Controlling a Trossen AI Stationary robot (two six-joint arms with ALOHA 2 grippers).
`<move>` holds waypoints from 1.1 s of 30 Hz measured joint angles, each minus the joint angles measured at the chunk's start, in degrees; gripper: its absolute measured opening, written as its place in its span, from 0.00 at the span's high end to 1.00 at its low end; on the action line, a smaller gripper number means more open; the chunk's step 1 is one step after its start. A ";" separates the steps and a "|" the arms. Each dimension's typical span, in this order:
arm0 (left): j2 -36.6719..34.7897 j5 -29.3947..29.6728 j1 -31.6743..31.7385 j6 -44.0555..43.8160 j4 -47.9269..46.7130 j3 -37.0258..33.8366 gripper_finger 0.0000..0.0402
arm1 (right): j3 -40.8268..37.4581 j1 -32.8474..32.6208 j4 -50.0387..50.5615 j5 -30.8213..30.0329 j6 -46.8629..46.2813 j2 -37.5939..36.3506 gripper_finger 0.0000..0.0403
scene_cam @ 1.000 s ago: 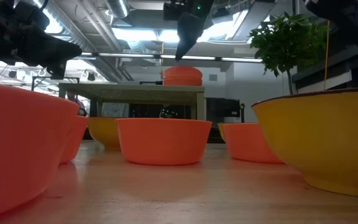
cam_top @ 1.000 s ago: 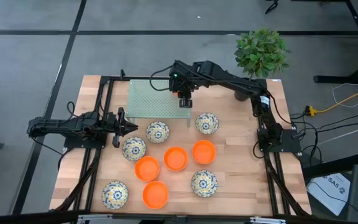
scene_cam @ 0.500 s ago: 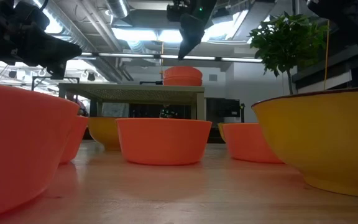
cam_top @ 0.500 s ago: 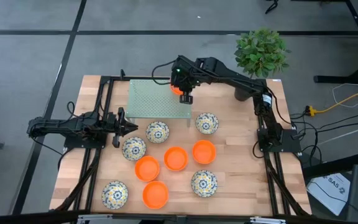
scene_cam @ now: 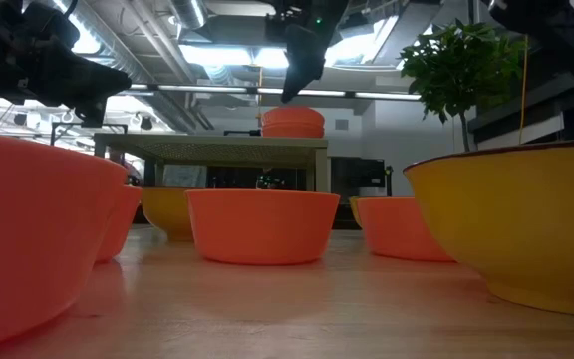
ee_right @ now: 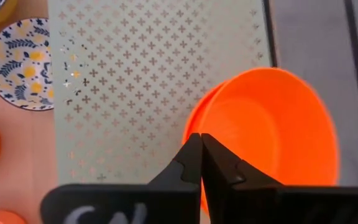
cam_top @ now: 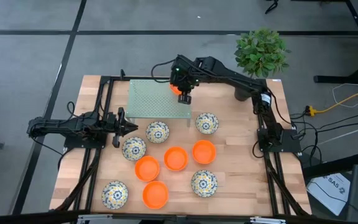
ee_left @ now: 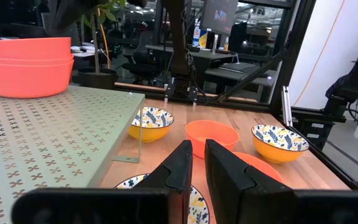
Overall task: Pick & Place Mini bowls
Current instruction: Stack the orange bowl on top of the other orange bowls on the shelf
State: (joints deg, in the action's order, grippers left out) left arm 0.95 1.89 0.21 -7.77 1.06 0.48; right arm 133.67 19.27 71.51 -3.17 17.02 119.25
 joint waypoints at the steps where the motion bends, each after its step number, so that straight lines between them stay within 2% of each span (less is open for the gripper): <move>1: 0.00 -0.02 -0.01 0.00 0.00 -0.01 0.91 | 0.00 0.02 0.00 0.27 -0.10 0.49 0.99; 14: 0.00 -0.02 0.00 0.00 0.00 0.01 0.91 | 1.22 0.02 1.64 0.25 1.06 2.42 0.99; 23: 0.00 0.00 0.02 0.00 0.00 0.01 0.91 | 1.25 -2.38 5.15 0.58 -3.44 -3.41 0.99; 33: 0.00 -0.01 -0.01 0.00 0.00 0.01 0.91 | 1.25 -9.56 6.82 12.99 -12.52 -5.82 0.99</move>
State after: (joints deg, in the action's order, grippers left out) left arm 0.95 1.88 0.21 -7.77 1.06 0.49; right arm 134.91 9.71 78.34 9.82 4.50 113.43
